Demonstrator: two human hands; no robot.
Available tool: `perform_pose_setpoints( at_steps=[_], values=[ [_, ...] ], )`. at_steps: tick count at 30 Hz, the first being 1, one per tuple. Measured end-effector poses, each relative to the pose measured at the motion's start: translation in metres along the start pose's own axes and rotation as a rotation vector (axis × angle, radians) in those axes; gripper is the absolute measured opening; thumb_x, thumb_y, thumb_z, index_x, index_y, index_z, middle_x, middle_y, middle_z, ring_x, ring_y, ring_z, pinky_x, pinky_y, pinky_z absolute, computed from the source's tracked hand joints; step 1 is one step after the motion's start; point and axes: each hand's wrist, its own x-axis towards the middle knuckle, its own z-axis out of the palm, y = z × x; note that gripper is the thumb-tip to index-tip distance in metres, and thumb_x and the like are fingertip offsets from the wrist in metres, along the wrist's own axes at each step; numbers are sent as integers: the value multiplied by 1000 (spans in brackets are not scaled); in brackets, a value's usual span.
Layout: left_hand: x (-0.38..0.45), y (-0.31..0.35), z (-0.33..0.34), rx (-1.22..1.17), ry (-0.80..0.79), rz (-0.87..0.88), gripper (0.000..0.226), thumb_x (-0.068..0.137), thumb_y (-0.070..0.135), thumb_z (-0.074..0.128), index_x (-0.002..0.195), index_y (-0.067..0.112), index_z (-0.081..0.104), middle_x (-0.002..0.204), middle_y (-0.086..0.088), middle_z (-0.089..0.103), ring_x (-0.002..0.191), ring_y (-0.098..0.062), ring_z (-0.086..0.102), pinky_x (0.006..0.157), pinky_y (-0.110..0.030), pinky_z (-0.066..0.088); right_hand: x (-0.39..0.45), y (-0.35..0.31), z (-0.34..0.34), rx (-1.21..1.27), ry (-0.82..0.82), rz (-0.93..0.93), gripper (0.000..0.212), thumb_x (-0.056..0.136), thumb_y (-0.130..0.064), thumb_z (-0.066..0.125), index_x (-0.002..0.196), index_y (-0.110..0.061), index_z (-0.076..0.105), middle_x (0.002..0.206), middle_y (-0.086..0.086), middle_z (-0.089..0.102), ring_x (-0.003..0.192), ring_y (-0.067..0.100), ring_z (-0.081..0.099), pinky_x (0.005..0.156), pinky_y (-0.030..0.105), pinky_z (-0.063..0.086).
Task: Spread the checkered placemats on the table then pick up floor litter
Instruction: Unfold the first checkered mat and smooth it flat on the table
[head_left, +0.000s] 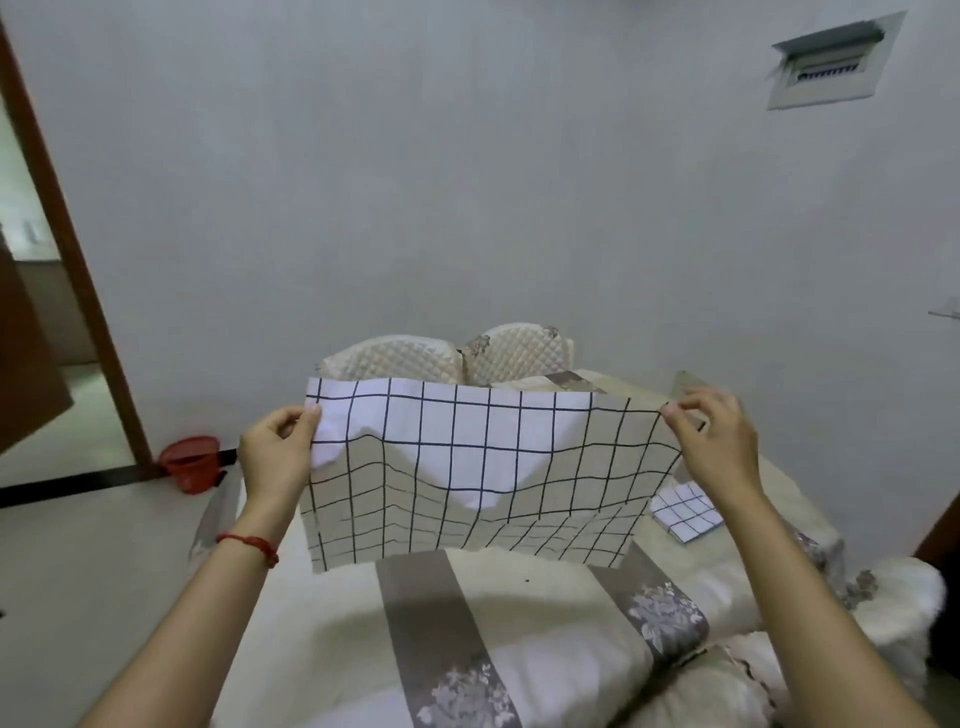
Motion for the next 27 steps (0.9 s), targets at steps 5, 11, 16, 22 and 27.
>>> perform_pose_setpoints(
  at_steps=[5, 11, 16, 22, 27],
  values=[
    [-10, -6, -13, 111, 73, -6, 18, 85, 16, 61, 80, -1, 66, 74, -12, 60, 72, -21, 52, 68, -31, 41, 20, -4, 10, 79, -19, -10, 20, 85, -25, 62, 90, -7, 69, 91, 12, 69, 91, 26, 60, 75, 31, 41],
    [1, -38, -10, 210, 137, -100, 21, 85, 15, 60, 85, -5, 67, 80, -13, 63, 77, -21, 53, 72, -27, 37, 48, 5, 59, 88, -99, 16, 9, 82, -23, 66, 79, -15, 66, 82, 8, 65, 88, 26, 59, 73, 31, 40],
    [21, -87, 11, 231, 145, -217, 20, 86, 14, 59, 85, -5, 66, 85, -16, 63, 80, -24, 53, 73, -28, 34, 77, 34, 117, 39, -182, 56, 9, 81, -22, 65, 78, -14, 68, 81, 4, 64, 84, 24, 57, 70, 31, 41],
    [40, -150, 33, 288, 130, -333, 21, 87, 14, 58, 83, -5, 65, 93, -25, 68, 86, -35, 59, 74, -30, 37, 92, 84, 187, 19, -303, 94, 9, 83, -16, 62, 76, -11, 65, 80, 4, 62, 81, 22, 56, 69, 28, 37],
    [41, -187, 46, 307, 114, -421, 19, 87, 11, 57, 84, -5, 66, 92, -21, 67, 81, -24, 54, 73, -29, 37, 90, 127, 237, 3, -369, 178, 11, 84, -14, 60, 77, -9, 65, 79, 5, 62, 80, 21, 54, 70, 27, 34]
  ],
)
